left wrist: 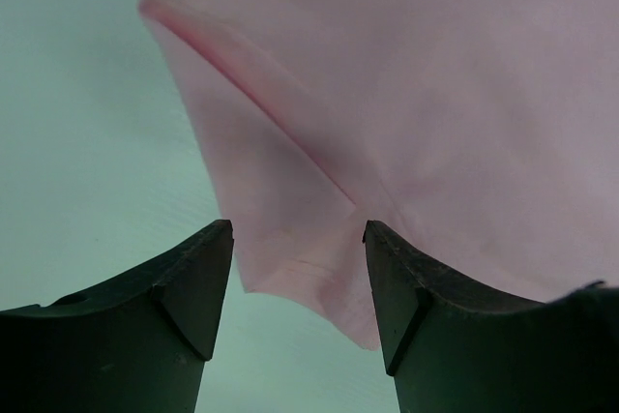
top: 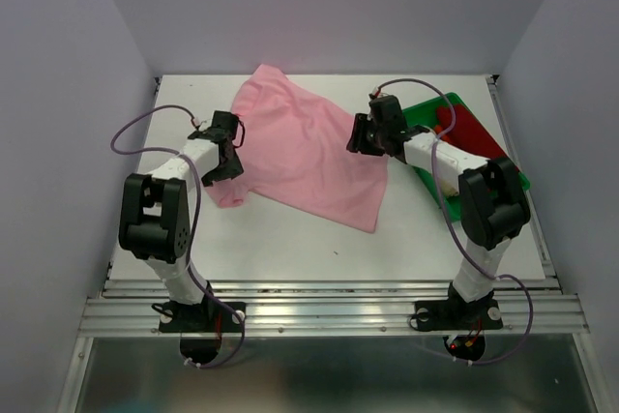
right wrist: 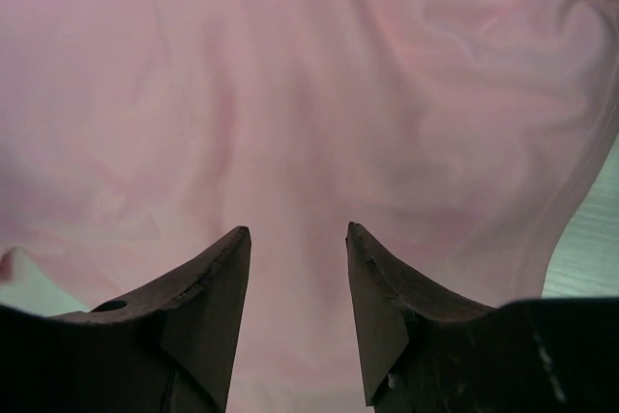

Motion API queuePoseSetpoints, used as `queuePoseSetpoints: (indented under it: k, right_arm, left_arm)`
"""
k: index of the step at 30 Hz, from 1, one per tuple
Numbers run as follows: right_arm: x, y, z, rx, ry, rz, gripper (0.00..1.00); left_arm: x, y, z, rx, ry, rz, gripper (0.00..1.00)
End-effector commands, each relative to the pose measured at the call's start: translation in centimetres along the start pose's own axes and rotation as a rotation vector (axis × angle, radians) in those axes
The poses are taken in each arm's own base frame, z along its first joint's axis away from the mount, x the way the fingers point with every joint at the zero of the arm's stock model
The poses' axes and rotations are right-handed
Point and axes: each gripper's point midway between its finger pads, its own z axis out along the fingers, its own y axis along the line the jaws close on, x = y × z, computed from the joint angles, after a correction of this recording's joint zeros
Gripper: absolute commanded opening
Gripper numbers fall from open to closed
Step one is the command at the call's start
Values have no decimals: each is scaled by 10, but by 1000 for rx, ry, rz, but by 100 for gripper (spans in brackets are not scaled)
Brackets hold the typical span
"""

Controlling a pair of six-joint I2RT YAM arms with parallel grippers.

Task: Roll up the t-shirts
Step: Flatten out the T-shirt at the center of the board.

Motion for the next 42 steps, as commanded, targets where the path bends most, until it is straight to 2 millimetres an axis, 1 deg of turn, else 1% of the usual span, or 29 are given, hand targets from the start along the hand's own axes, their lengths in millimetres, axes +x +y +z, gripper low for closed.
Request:
queuePoseSetpoints:
  k: [1, 5, 6, 8, 10, 11, 16, 19, 21, 22, 24, 25, 26, 27, 28, 29, 31, 32, 33, 34, 35, 36, 37, 38, 39, 41, 42]
  right_arm:
    - [-10, 5, -6, -27, -38, 21, 51]
    - [-8, 3, -7, -24, -35, 21, 51]
    - [-7, 2, -6, -21, -33, 21, 51]
    - [-7, 3, -7, -25, -33, 24, 51]
    - [-7, 4, -7, -27, -33, 25, 51]
    - [-7, 4, -7, -27, -33, 25, 51]
    - [-7, 4, -8, -27, -33, 25, 51]
    - [-8, 5, -7, -30, -33, 28, 51]
    - [-8, 5, -7, -30, -33, 28, 51]
    - [-8, 4, -7, -29, -34, 28, 51]
    - [-8, 3, -7, -24, -35, 30, 51]
    - [-8, 4, -7, -24, -35, 31, 51]
    - [-8, 4, -8, -25, -36, 33, 51]
    - [-8, 4, -7, -24, -35, 33, 51]
    - [-8, 4, -7, -26, -34, 33, 51]
    - [-8, 4, -7, -25, -36, 33, 51]
    - [-8, 4, -7, -26, -34, 34, 51]
    - [-7, 4, -7, -26, -32, 33, 51]
    - [-7, 4, -7, -27, -33, 34, 51]
    - [-6, 4, -7, -27, -30, 34, 51]
    - [-8, 5, -8, -30, -33, 33, 51]
    - [-6, 9, -10, -38, -32, 27, 51]
    - [-6, 9, -10, -37, -33, 25, 51]
    - [-6, 9, -11, -37, -34, 25, 51]
    - [-6, 9, -11, -39, -34, 25, 51]
    - [-6, 9, -14, -42, -37, 22, 52]
    - [-7, 10, -14, -44, -38, 22, 52]
  left_arm:
    - [-16, -3, -4, -62, -54, 3, 68]
    - [-8, -10, 3, -86, -42, 38, 65]
    - [-4, -11, 8, -94, -30, 48, 64]
    - [2, -15, 13, -102, -21, 64, 60]
    - [3, -16, 14, -113, -26, 70, 59]
    - [5, -17, 16, -115, -21, 74, 55]
    - [8, -15, 17, -130, -19, 83, 54]
    - [11, -12, 17, -143, -16, 87, 51]
    - [8, -11, 15, -142, -26, 81, 44]
    - [8, -11, 13, -140, -30, 80, 43]
    - [5, -10, 9, -135, -40, 75, 35]
    - [5, -9, 8, -134, -41, 77, 33]
    - [4, -10, 6, -129, -45, 75, 23]
    - [4, -10, 5, -129, -46, 75, 18]
    - [4, -9, 5, -130, -47, 74, 5]
    - [3, -9, 4, -130, -47, 72, 0]
    - [1, -8, -3, -121, -56, 60, 0]
    - [2, -7, -3, -124, -53, 62, 0]
    - [-2, -5, -11, -116, -70, 44, 0]
    - [-3, -2, -14, -120, -75, 37, 0]
    - [1, 4, -16, -132, -72, 34, 0]
    - [-2, 13, -24, -138, -84, -2, 0]
    - [0, 18, -26, -141, -85, -17, 0]
    - [9, 27, -25, -153, -68, -28, 0]
    - [8, 33, -33, -143, -86, -59, 0]
    - [14, 49, -39, -140, -95, -148, 0]
    - [16, 54, -40, -140, -93, -160, 1]
